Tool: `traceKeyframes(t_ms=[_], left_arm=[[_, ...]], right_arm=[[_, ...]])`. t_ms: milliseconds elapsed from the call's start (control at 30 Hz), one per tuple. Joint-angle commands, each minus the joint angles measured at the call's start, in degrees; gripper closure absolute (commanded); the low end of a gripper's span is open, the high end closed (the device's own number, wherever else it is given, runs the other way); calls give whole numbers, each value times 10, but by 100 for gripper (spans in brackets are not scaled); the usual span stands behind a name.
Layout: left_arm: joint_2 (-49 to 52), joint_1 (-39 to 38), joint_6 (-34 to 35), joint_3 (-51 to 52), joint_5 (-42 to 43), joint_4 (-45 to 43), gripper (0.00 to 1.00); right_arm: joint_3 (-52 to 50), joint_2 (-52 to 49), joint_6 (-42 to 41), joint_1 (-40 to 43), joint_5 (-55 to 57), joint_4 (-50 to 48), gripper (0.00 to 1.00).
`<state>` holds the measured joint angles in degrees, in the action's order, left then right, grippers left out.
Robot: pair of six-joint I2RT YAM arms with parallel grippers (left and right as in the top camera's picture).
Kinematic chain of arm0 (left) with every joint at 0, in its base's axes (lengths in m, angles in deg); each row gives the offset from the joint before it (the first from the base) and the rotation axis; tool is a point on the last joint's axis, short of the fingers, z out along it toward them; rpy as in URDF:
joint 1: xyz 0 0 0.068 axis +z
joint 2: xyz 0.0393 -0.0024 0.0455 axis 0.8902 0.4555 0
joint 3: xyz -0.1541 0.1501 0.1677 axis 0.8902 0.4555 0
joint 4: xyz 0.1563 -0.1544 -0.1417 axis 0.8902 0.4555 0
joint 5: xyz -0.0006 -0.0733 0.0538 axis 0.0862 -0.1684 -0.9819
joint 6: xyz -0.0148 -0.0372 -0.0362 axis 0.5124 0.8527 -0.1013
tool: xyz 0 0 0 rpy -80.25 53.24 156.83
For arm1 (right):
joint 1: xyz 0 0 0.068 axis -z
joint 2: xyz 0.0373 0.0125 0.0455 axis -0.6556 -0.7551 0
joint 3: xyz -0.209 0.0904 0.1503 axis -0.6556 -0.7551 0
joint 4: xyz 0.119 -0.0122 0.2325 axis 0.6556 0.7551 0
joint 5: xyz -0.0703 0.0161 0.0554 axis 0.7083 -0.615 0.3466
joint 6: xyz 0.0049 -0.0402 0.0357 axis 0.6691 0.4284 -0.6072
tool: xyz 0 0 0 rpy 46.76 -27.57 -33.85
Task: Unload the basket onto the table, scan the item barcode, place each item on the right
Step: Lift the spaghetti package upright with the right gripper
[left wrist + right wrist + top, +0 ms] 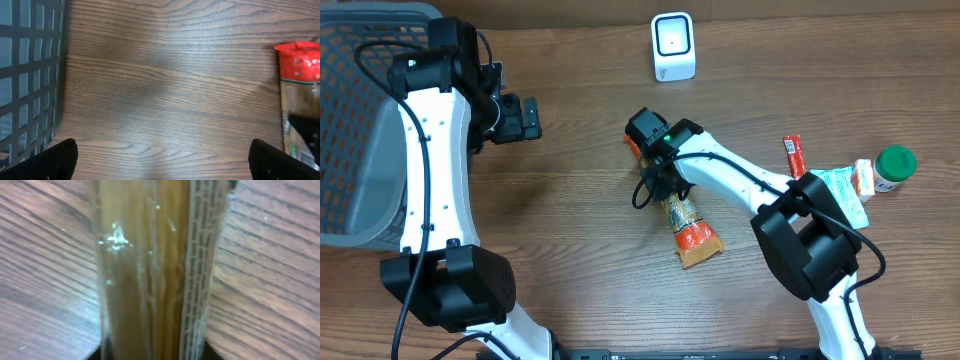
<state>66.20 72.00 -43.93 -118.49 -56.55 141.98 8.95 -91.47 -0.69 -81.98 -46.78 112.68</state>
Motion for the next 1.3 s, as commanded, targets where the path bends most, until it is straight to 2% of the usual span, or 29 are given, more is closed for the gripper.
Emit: traceKeyframes(t_ms=[0,100,133,167,200,400,800,967,1100,1200,1267], left_arm=[[-14,-1,-4,-10,2,0,0],[-14,-1,-4,-10,2,0,0],[-14,-1,-4,-10,2,0,0],[-14,-1,-4,-10,2,0,0],[-14,-1,-4,-10,2,0,0],[-14,-1,-4,-10,2,0,0],[-14,-1,-4,-10,2,0,0],[-14,-1,-4,-10,2,0,0],[-14,-1,-4,-10,2,0,0],[-14,-1,-4,-10,2,0,0],[-14,-1,-4,-10,2,0,0]], right_arm=[[1,-23,-2,-4,-11,1,83],[3,-23,-2,-4,-11,3,83],[3,-23,-2,-4,-11,6,86],[3,-23,-2,-4,-10,9,95],[5,-22,-2,-4,-10,12,96],[12,9,1,-4,-10,15,96],[12,47,93,-4,-10,17,96],[17,48,89,-4,-9,12,96],[44,51,86,-1,50,15,96],[87,63,99,3,89,57,96],[134,72,153,4,89,113,96]])
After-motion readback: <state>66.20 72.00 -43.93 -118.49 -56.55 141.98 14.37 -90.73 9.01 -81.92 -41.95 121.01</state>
